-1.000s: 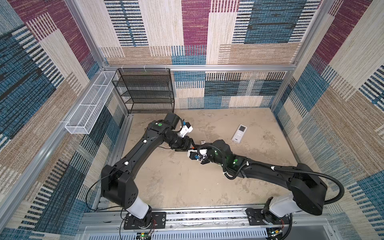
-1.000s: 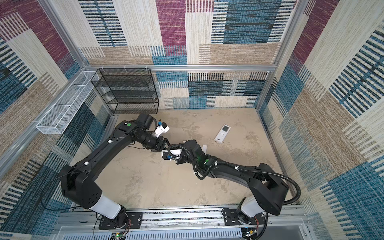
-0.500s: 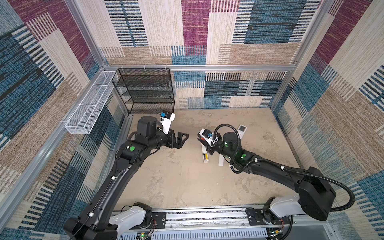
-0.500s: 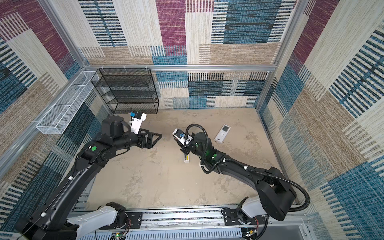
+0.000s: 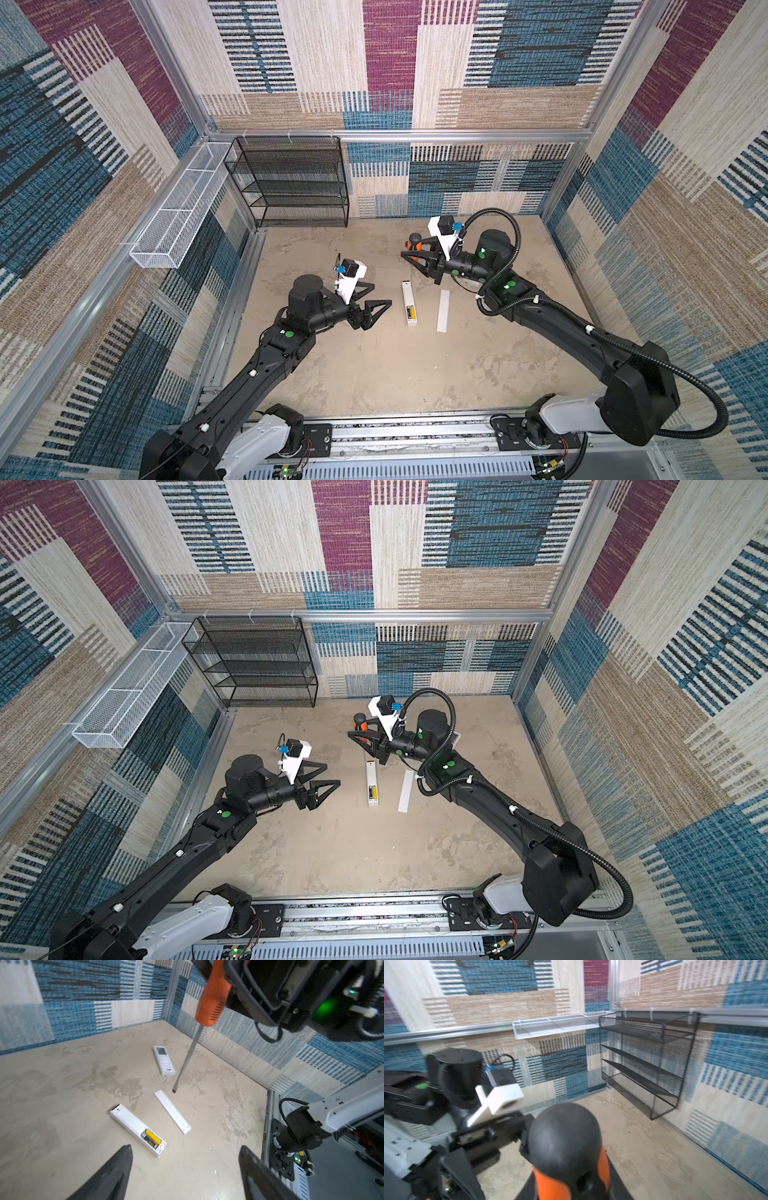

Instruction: Unload the batteries from the remote control

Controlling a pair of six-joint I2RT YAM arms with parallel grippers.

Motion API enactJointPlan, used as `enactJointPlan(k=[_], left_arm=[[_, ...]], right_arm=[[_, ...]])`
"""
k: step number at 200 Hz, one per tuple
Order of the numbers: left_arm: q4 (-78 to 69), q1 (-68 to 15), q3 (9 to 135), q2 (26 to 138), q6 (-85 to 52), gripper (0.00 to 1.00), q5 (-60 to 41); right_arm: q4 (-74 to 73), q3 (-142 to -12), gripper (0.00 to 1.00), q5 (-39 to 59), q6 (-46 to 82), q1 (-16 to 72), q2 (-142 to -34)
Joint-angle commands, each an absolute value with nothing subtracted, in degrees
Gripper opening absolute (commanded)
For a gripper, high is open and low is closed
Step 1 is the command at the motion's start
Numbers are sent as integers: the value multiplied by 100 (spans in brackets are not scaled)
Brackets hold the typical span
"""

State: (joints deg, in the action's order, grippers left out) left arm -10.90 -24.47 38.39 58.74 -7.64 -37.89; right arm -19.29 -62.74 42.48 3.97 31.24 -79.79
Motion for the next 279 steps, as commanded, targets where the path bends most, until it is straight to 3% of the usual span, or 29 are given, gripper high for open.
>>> enactJointPlan(k=[1,34,90,143,160,186,211,233,247,256,267,279], left_arm=[[-2479,-2502,3845,6111,-517,79,-4384],[-3067,-2583,3879,6426,-507,71,-4394],[-3310,-2654,4080,6840,-395,54,-4704],[-3445,-2776,4274,7212,-408,44,-5084],[-3446,-2789,4308,7278,-417,33,-5113],[-3445,-2796,4280,7314,-423,0,-5098],[-3352,-2804,4285,7252,-350,0,-4994],[-2963,-2802,4331,7145,-113,0,-4745],[-2464,-2803,4434,7073,133,0,-4479],[-2111,-2799,4509,7029,319,0,-4267],[-1635,-2798,4605,6990,532,0,-3943],[-1150,-2810,4725,6953,743,0,-3550]], right_arm=[[-2022,-6614,0,5687,779,3085,-8109],[-1949,-6976,0,6330,1008,3087,-8263],[-2146,-7015,0,6566,1276,3085,-8319],[-2238,-6972,0,6514,1274,3085,-8298],[-2263,-6962,0,6470,1274,3086,-8288],[-2291,-6917,0,6387,1274,3076,-8257],[-2432,-6785,0,6267,1381,3082,-8201],[-2503,-6645,22,5894,1511,3076,-8110],[-2416,-6551,54,5422,1584,3076,-8001],[-2191,-6531,68,4951,1619,3079,-7910],[-1749,-6567,76,4225,1705,3079,-7806],[-1200,-6657,78,3508,1793,3079,-7712]])
